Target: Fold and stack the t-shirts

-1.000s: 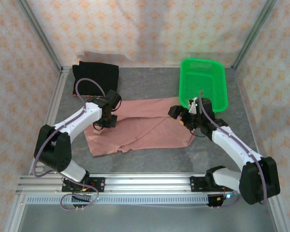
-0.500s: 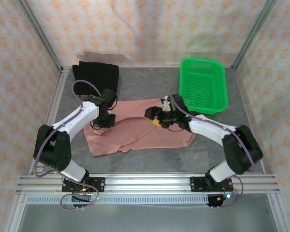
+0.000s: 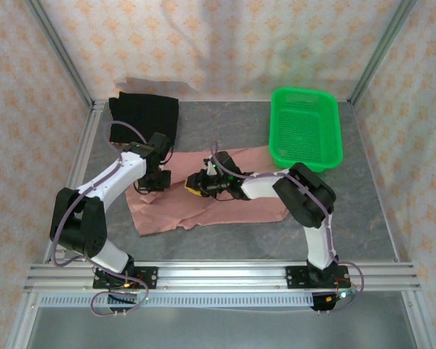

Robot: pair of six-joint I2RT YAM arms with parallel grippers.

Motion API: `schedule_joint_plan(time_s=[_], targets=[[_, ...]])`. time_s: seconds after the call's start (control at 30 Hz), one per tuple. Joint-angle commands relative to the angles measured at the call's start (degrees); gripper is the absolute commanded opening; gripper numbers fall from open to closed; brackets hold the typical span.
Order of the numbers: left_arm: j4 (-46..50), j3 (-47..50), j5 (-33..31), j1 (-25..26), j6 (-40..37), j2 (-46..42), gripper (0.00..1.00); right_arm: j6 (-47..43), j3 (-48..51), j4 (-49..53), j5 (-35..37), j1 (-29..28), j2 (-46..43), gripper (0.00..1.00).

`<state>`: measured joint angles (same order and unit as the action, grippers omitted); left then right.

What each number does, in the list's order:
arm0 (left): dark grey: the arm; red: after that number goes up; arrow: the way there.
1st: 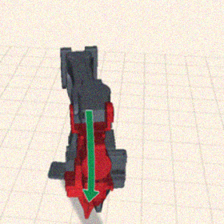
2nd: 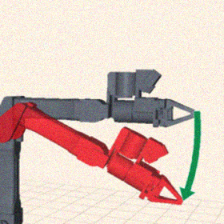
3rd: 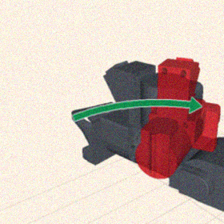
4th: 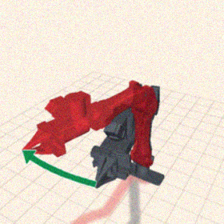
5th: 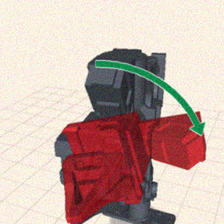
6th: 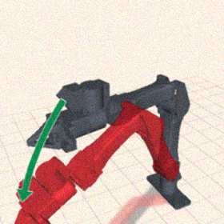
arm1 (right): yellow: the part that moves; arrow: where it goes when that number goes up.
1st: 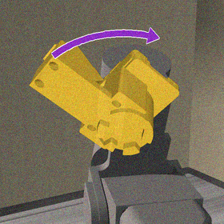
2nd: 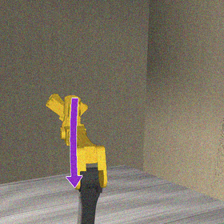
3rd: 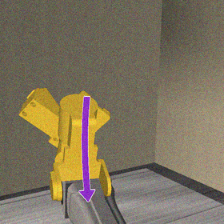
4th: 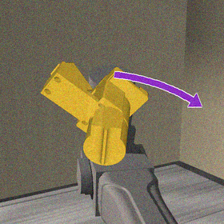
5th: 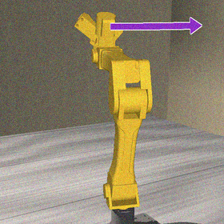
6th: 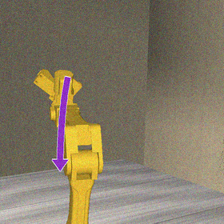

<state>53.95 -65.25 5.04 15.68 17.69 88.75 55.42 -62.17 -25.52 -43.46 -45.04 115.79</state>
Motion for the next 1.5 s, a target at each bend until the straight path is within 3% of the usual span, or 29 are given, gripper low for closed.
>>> schedule_joint_plan(time_s=[0.0, 0.1, 0.27, 0.47, 0.73, 1.03, 1.2, 1.33, 1.47], targets=[[0.13, -2.58, 2.37, -0.99, 0.50, -1.92, 0.00, 6.22, -1.55, -8.52, 2.27, -1.88, 2.56, 0.28], [-0.70, -2.58, 6.97, -2.54, 1.07, -1.48, 0.00, 8.24, -2.54, -9.08, 5.26, -2.76, 4.51, 0.28], [-0.52, -3.39, 12.47, -3.47, 1.01, -3.24, 0.00, 7.26, -6.51, -4.02, 10.74, -2.75, 6.56, 0.42], [0.19, -1.86, 17.18, -6.18, -0.87, -5.20, 0.00, 7.83, -10.00, -5.16, 14.52, -2.85, 10.02, 0.57], [-0.69, 0.37, 21.41, -9.64, -2.43, -4.90, 0.00, 8.12, -15.45, -3.66, 15.87, -2.93, 13.35, 0.57], [-1.12, 1.69, 23.34, -11.55, -3.62, -3.70, 0.00, 10.10, -18.80, -6.47, 20.03, -3.12, 16.99, 0.47], [-0.94, 1.64, 22.89, -12.41, -4.62, -3.15, 0.00, 10.15, -19.84, -5.33, 21.86, -3.12, 16.54, 0.19], [-0.52, 1.77, 20.17, -14.05, -4.71, -4.16, 0.00, 8.70, -16.49, -3.26, 20.86, -3.13, 12.17, 0.11], [-1.36, 2.61, 17.47, -15.20, -3.53, -5.87, 0.26, 9.22, -11.00, -1.57, 18.79, -2.88, 7.49, 0.07]])
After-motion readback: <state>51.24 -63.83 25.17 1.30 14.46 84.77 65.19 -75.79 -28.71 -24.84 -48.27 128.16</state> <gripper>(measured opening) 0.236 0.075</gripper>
